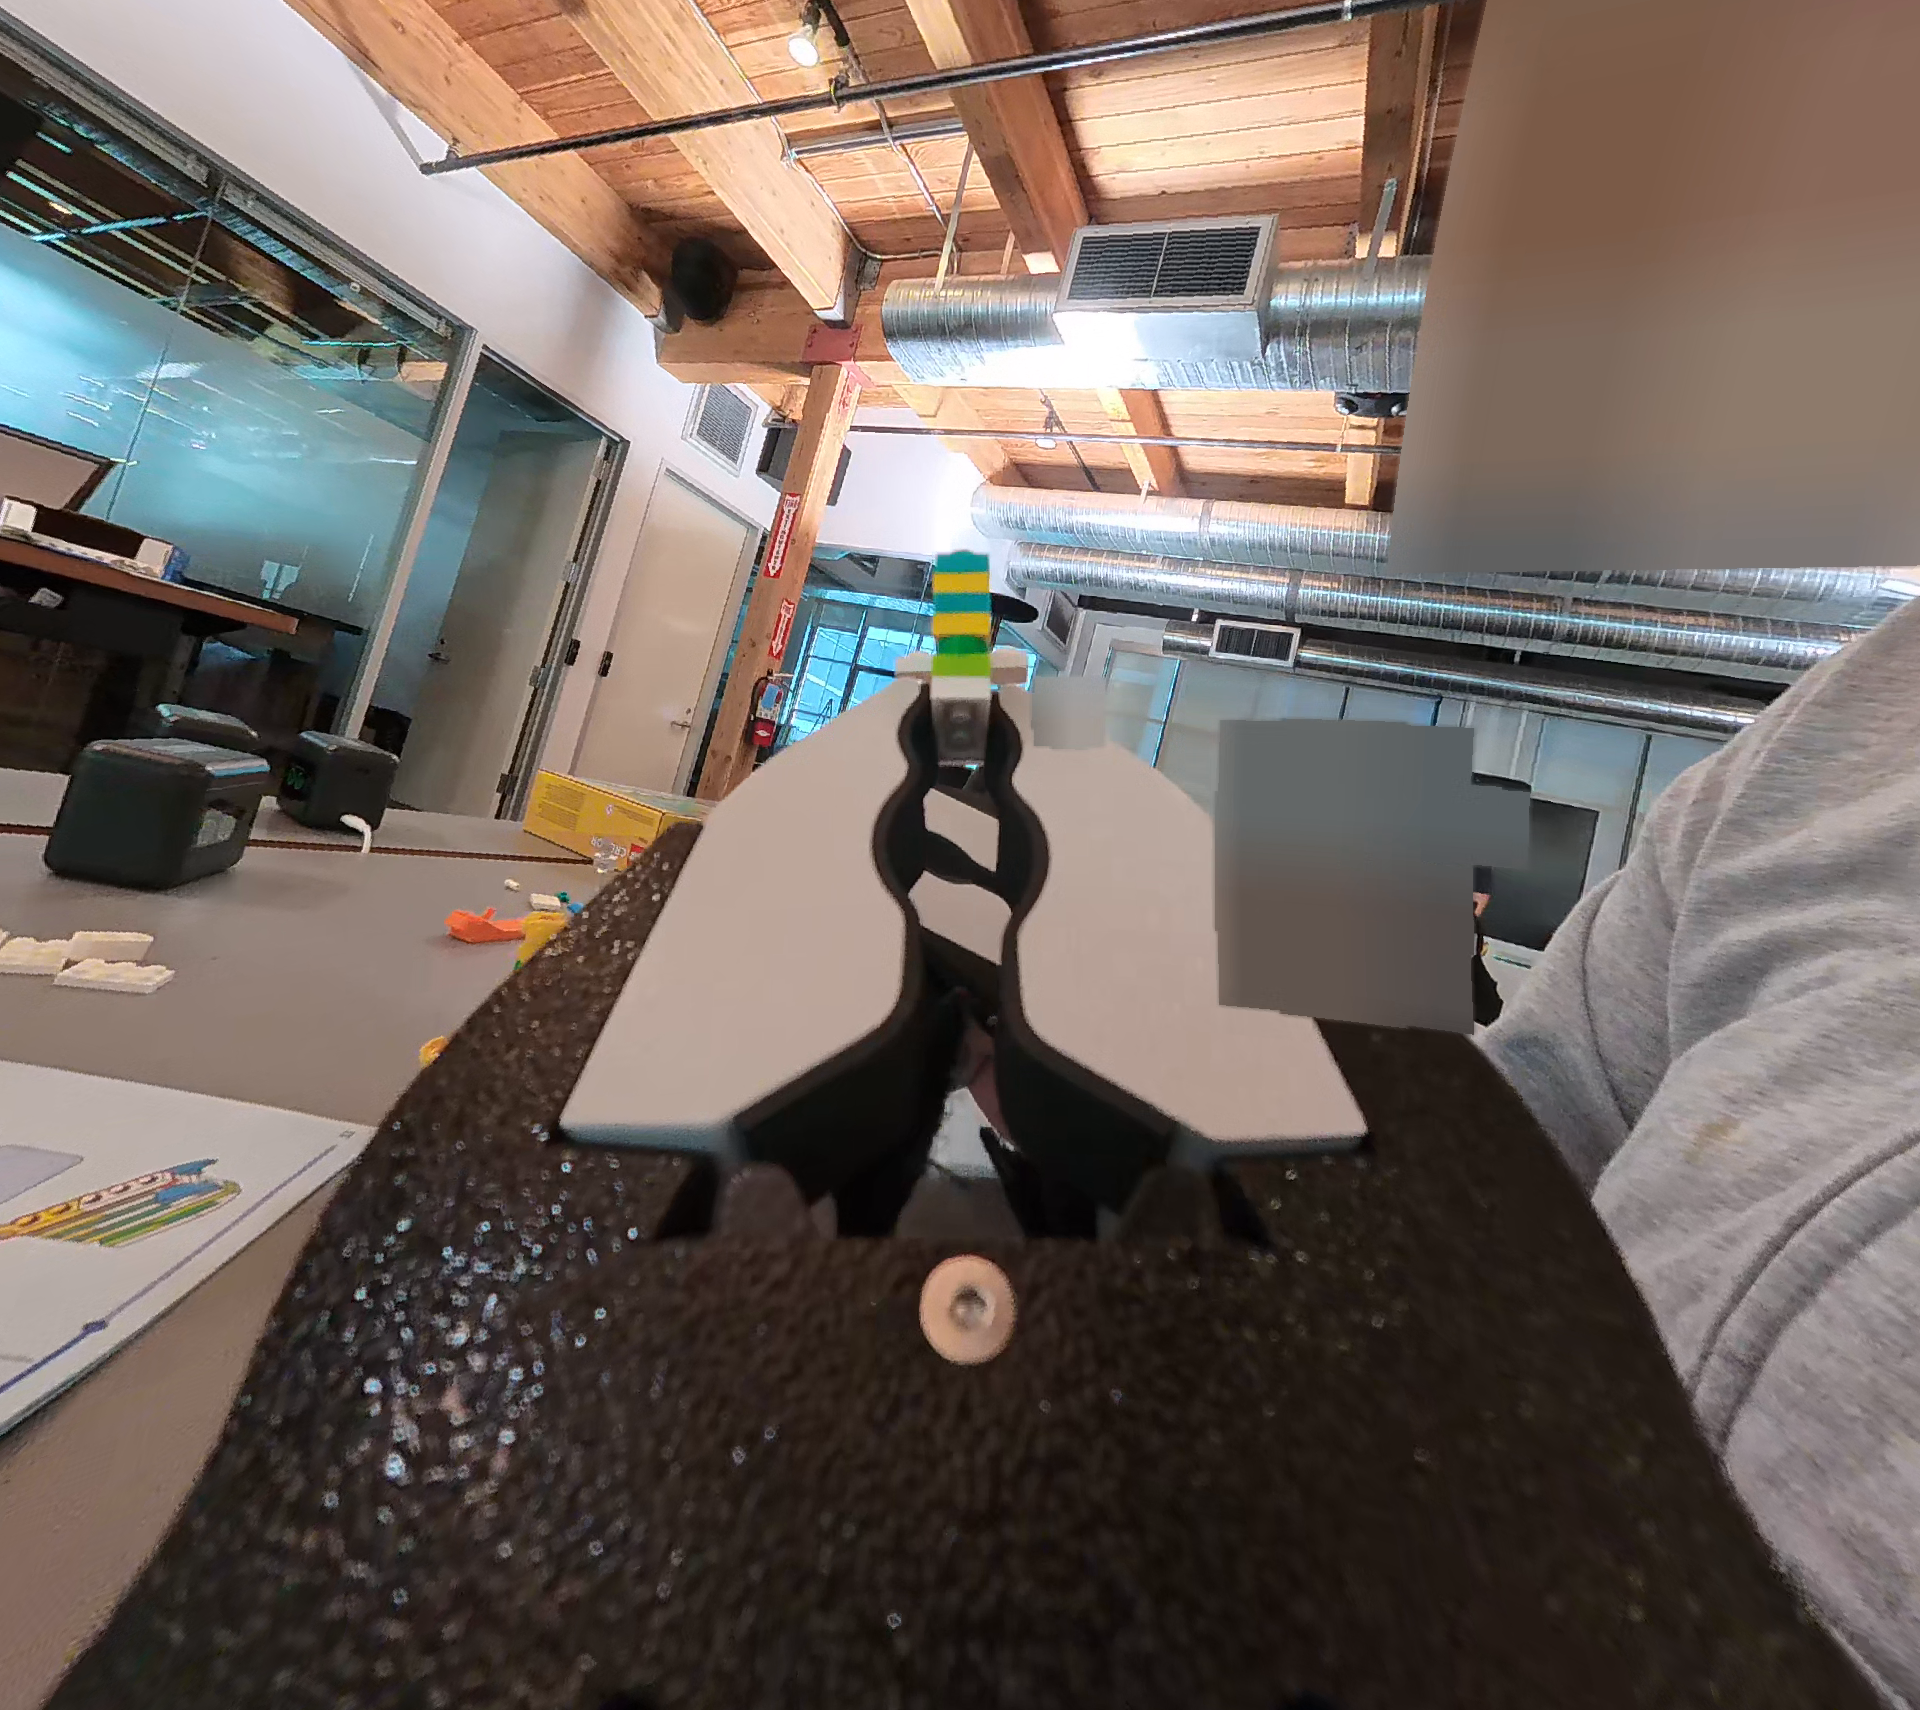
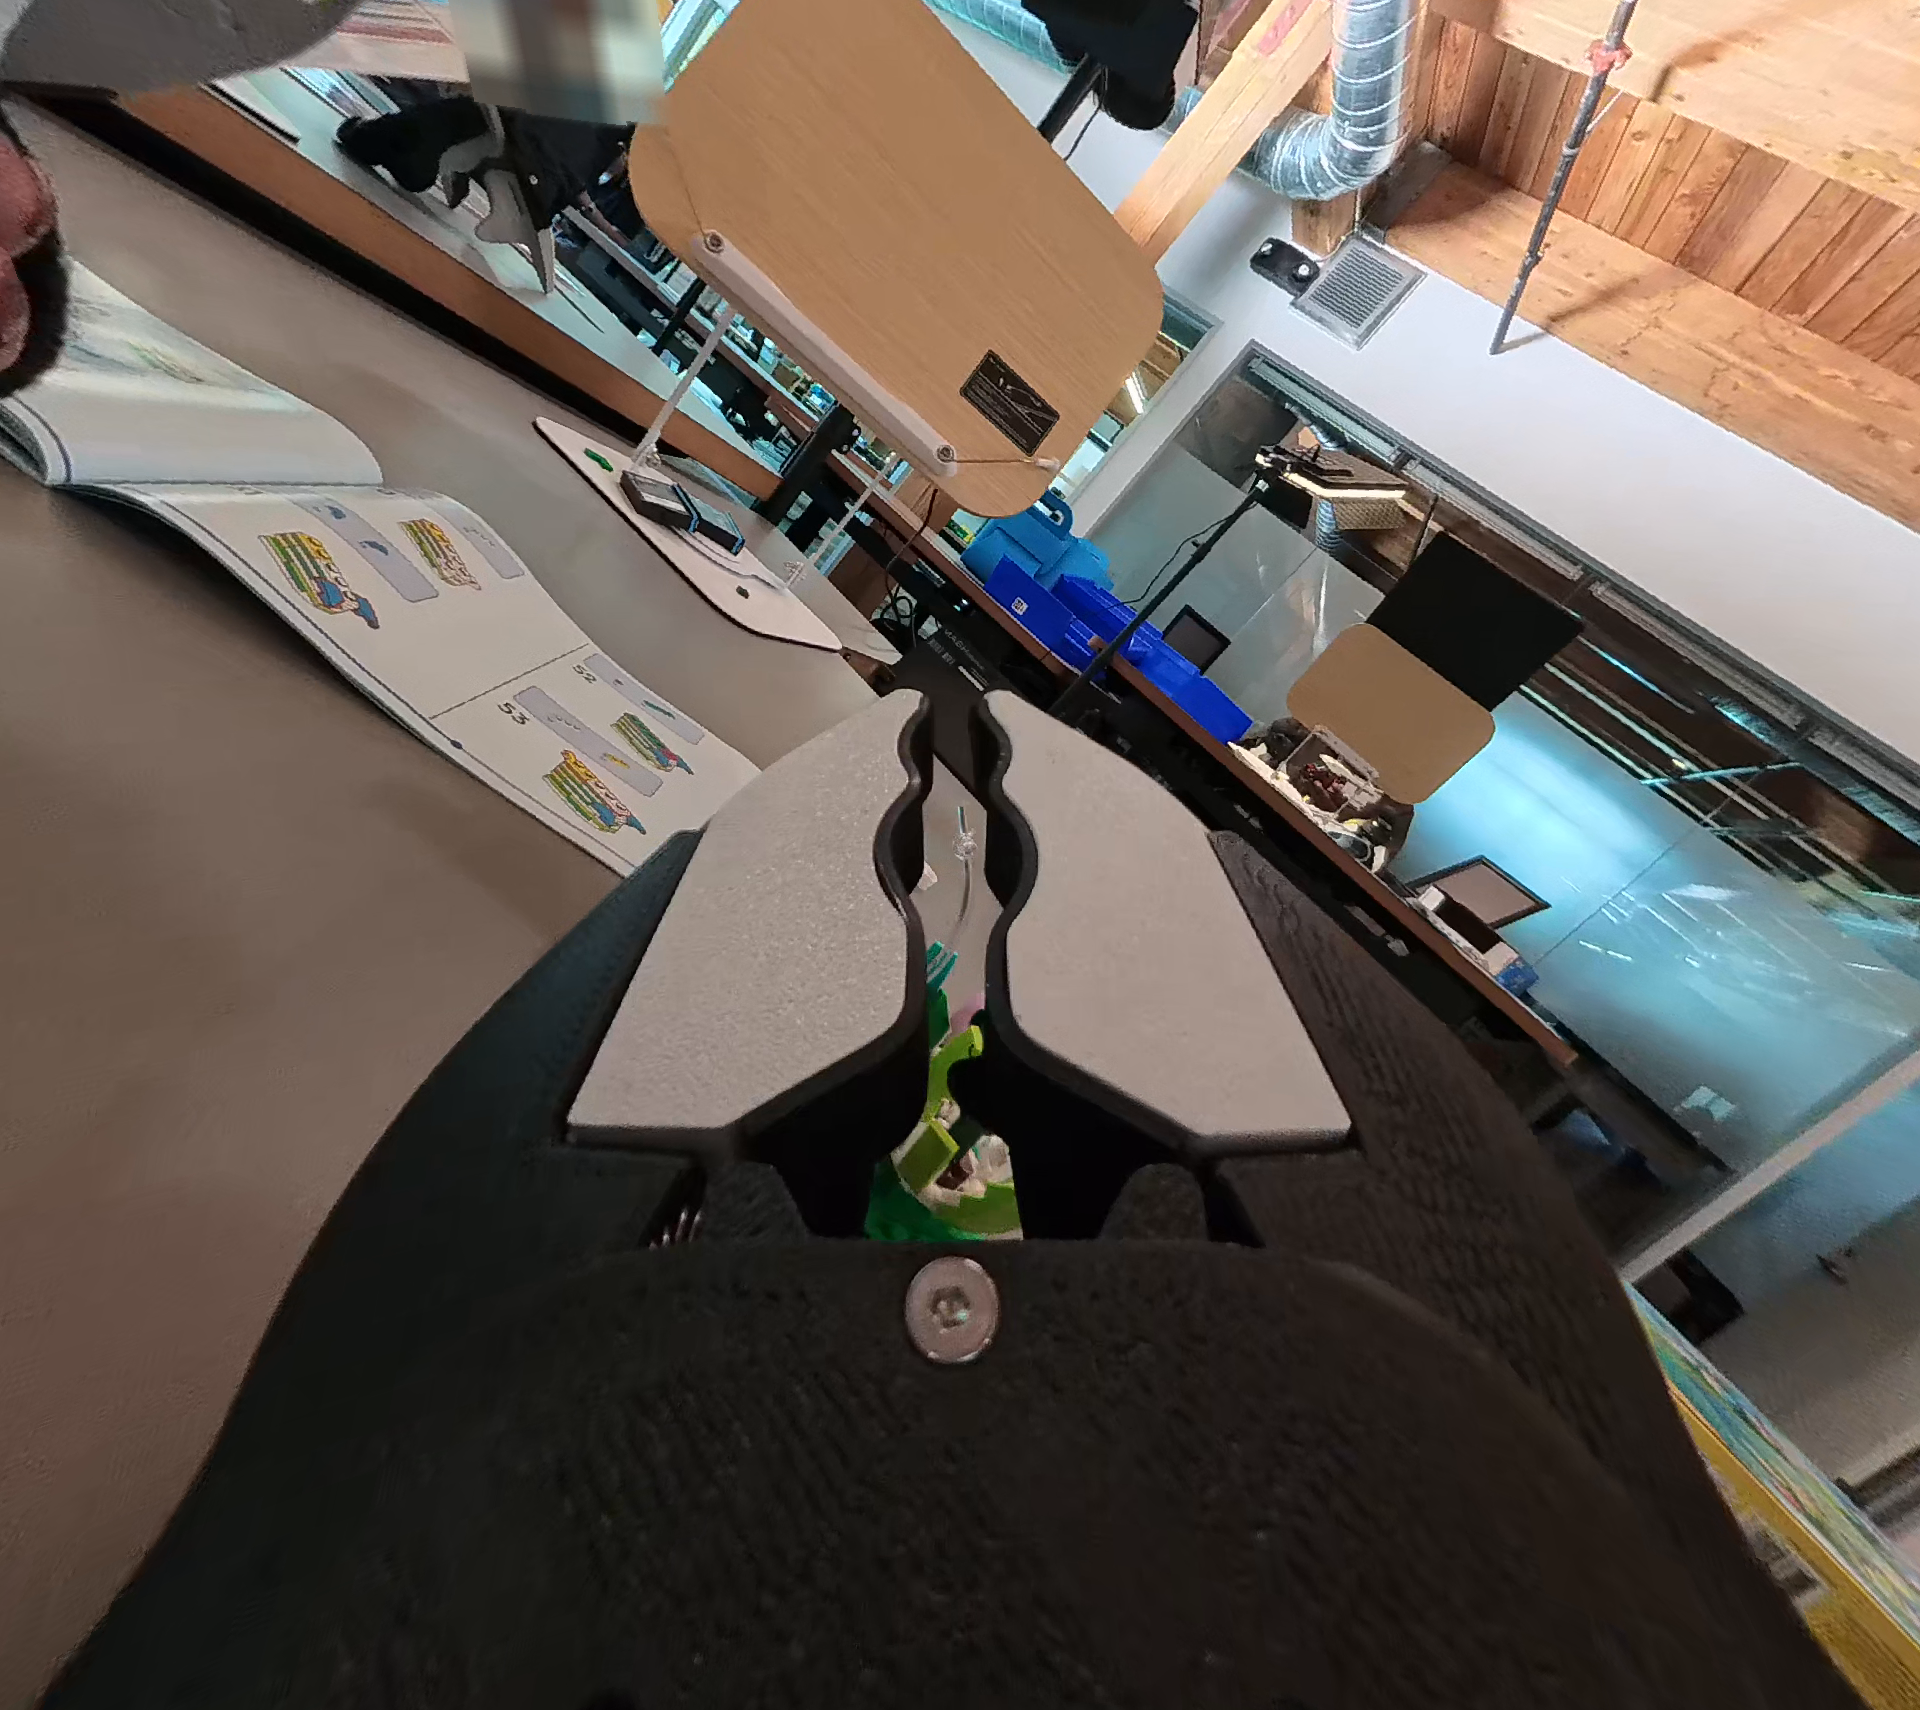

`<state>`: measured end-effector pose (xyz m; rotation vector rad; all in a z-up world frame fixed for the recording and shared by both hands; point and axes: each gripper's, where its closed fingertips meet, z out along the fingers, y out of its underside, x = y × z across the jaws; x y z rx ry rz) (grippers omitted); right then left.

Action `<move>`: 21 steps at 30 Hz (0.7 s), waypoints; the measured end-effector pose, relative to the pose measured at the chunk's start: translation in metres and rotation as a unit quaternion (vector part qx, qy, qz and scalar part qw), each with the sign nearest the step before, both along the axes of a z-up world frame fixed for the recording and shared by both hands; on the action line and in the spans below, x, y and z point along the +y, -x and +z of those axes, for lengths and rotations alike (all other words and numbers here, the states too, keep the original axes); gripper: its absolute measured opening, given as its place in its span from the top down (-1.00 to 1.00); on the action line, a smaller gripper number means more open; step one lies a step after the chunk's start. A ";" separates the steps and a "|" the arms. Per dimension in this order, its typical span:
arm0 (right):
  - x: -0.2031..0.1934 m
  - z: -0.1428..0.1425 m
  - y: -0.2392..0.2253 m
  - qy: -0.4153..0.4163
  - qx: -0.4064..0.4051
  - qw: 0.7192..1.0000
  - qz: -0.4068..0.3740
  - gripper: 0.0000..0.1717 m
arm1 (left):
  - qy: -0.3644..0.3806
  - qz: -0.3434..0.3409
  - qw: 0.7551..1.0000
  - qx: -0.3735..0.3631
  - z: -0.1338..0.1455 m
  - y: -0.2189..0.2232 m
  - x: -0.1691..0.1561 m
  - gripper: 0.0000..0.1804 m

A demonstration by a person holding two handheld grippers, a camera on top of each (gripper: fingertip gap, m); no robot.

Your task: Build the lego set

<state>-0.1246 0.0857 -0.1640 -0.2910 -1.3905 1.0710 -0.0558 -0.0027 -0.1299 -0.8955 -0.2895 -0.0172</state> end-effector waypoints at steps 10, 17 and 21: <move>-0.003 -0.001 -0.001 -0.010 0.002 1.000 0.003 0.94 | -0.003 0.002 1.000 -0.003 0.000 0.001 -0.001 0.91; -0.004 -0.002 -0.001 -0.013 0.002 1.000 0.004 0.94 | -0.005 0.004 1.000 -0.005 0.000 0.002 -0.002 0.91; -0.004 -0.002 -0.001 -0.008 -0.001 1.000 0.008 0.94 | -0.005 0.002 1.000 -0.006 0.000 0.002 -0.003 0.91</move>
